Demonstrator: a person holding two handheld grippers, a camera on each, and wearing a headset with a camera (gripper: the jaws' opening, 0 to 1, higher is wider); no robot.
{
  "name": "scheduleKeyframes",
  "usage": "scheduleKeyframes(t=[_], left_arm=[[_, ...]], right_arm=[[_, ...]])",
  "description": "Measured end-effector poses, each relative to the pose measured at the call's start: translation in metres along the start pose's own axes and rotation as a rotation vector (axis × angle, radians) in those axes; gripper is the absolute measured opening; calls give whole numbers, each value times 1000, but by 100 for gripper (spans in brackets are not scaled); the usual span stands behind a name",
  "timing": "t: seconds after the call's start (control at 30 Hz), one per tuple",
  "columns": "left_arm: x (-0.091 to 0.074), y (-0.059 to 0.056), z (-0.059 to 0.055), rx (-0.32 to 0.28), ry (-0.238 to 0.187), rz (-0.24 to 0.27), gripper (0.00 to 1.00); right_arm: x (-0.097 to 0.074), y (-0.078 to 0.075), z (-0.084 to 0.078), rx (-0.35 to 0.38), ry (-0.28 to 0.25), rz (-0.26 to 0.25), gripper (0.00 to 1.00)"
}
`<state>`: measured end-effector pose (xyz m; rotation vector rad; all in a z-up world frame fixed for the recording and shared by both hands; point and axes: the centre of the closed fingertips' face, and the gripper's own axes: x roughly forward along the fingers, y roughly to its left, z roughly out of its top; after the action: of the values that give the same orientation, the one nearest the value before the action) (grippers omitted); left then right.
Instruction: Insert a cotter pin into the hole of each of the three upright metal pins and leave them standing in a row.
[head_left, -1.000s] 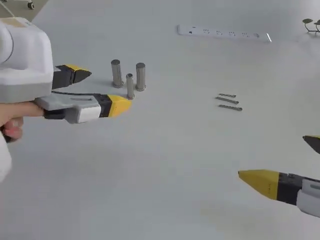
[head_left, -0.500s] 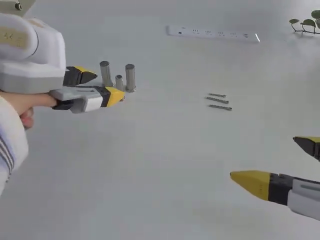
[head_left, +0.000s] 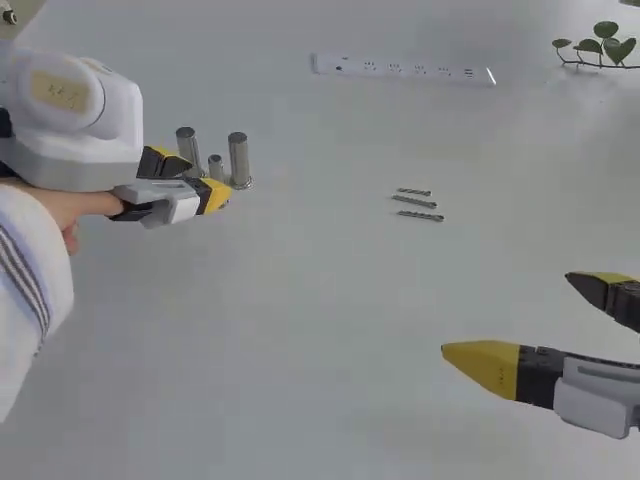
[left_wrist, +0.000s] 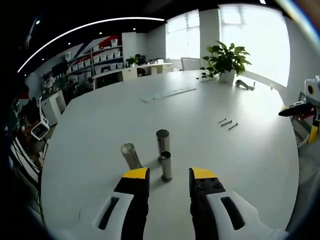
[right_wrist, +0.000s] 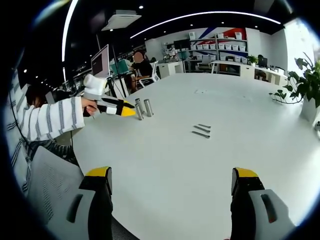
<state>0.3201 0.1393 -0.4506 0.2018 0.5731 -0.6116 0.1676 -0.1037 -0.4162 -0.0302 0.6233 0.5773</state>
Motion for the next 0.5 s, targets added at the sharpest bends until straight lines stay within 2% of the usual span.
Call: scheduleKeyframes(t=[0.17, 0.27, 0.37, 0.4, 0.43, 0.5], left_arm=[[9, -1, -1, -12, 6, -5, 23], [13, 0, -2, 38, 15, 8, 18], [16, 1, -7, 33, 36, 10, 15], [16, 3, -9, 45, 47, 27, 15], [15, 6, -10, 83, 57, 44, 15], [16, 5, -11, 103, 62, 46, 14]], right_arm=[[-1, 0, 0, 3, -3, -1, 99], [-2, 0, -1, 5, 0, -4, 99], [-2, 0, -1, 11, -2, -4, 99], [-2, 0, -1, 10, -4, -4, 99], [-2, -1, 0, 9, -6, -5, 99], [-1, -1, -1, 14, -7, -5, 99]])
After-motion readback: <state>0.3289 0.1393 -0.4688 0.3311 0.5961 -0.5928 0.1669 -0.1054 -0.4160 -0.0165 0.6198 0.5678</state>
